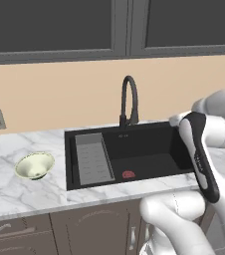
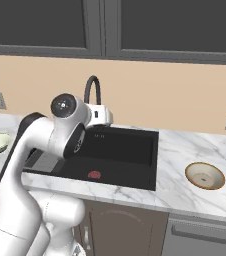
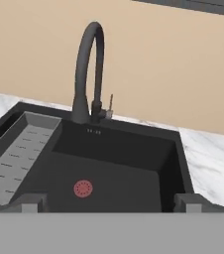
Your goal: Rinse each bowl for a few seconds and place them down in the sink or on the counter.
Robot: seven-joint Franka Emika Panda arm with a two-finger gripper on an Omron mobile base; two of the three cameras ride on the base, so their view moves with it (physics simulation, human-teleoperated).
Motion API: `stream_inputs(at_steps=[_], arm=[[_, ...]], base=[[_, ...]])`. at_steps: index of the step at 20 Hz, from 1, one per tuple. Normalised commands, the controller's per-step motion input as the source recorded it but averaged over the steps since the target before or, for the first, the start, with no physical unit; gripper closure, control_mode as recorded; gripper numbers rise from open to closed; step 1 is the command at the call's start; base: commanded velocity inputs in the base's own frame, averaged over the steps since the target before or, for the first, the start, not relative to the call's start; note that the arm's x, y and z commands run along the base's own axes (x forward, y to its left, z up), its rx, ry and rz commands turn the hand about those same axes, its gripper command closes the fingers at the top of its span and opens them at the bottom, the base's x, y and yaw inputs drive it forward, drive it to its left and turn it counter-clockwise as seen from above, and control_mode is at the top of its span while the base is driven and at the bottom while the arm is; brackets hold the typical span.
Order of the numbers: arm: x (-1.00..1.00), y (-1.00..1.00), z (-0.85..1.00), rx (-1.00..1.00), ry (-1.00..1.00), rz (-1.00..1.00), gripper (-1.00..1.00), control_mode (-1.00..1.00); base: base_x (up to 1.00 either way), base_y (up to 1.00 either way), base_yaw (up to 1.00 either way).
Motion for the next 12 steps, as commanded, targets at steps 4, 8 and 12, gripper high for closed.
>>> stream_inputs(at_steps=[4,8,12], arm=[[0.03,-0.11,-0.11,0.0,-0.16,0.11,-1.0,-1.0],[0.08,-0.09,-0.13,0.0,-0.14,0.1,-1.0,-1.0],[0.09,-0.13,-0.12,0.0,-0.12,0.1,-1.0,-1.0]], base=[[0.0,0.0,0.0],[0.0,0.0,0.0],[0.0,0.0,0.0]])
